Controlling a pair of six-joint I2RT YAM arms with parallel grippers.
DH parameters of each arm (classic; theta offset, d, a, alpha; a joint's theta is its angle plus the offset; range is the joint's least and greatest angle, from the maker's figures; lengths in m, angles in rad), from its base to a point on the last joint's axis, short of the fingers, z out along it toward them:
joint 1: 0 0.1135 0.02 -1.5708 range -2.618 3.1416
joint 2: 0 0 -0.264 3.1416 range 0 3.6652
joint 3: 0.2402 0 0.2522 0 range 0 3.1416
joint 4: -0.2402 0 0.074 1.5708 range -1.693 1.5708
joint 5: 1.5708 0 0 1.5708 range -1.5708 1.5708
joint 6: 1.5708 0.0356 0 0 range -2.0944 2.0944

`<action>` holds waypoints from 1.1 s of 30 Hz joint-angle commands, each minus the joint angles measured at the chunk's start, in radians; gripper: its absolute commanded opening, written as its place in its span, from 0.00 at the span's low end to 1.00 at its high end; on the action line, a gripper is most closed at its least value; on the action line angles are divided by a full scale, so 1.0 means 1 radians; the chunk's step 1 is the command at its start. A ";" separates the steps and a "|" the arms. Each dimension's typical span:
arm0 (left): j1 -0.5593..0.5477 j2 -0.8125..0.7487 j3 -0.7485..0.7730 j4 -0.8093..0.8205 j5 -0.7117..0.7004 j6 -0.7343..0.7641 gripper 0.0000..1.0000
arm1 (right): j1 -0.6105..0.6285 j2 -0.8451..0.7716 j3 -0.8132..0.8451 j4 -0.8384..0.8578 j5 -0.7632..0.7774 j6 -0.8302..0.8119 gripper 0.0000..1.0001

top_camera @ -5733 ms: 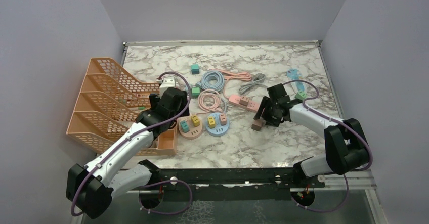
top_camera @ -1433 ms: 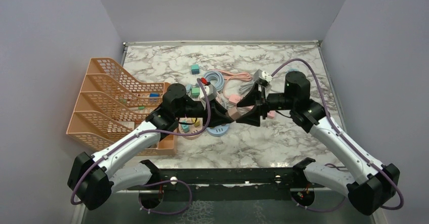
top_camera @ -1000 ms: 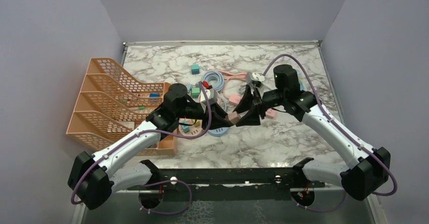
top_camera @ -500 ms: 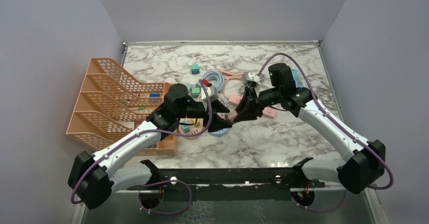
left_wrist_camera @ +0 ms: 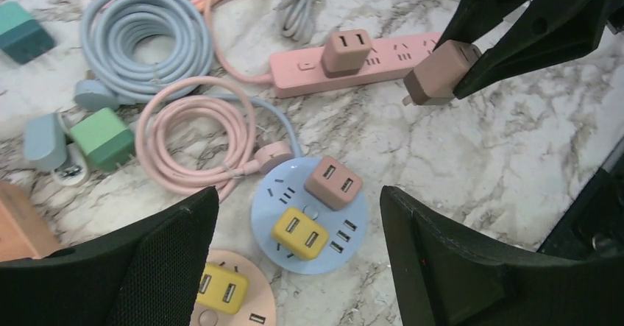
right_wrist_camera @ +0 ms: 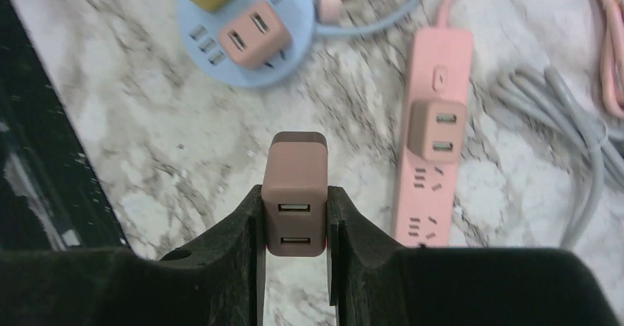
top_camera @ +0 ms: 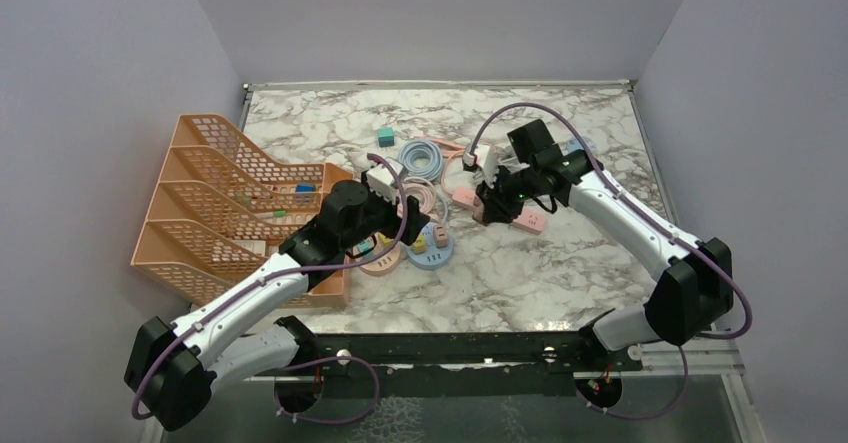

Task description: Insert the plug

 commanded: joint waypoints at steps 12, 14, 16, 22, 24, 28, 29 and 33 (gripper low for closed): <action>0.003 -0.076 -0.020 -0.010 -0.186 -0.097 0.83 | -0.016 0.289 0.216 -0.175 0.419 -0.095 0.01; 0.005 -0.081 -0.019 -0.011 -0.177 -0.093 0.83 | -0.018 0.321 0.233 -0.176 0.424 -0.099 0.01; 0.005 -0.083 -0.017 -0.009 -0.172 -0.091 0.83 | -0.020 0.346 0.243 -0.171 0.429 -0.100 0.01; 0.004 -0.083 -0.020 -0.010 -0.181 -0.089 0.83 | -0.037 0.382 0.211 -0.075 0.404 -0.118 0.01; 0.005 -0.085 -0.021 -0.009 -0.184 -0.089 0.83 | -0.050 0.387 0.202 -0.054 0.380 -0.117 0.01; 0.005 -0.084 -0.024 -0.004 -0.187 -0.092 0.83 | -0.058 0.391 0.168 -0.038 0.354 -0.130 0.01; 0.005 -0.084 -0.026 -0.003 -0.188 -0.093 0.83 | -0.061 0.391 0.155 -0.031 0.352 -0.131 0.01; 0.005 -0.081 -0.026 -0.001 -0.188 -0.090 0.83 | -0.071 0.400 0.127 -0.029 0.307 -0.146 0.01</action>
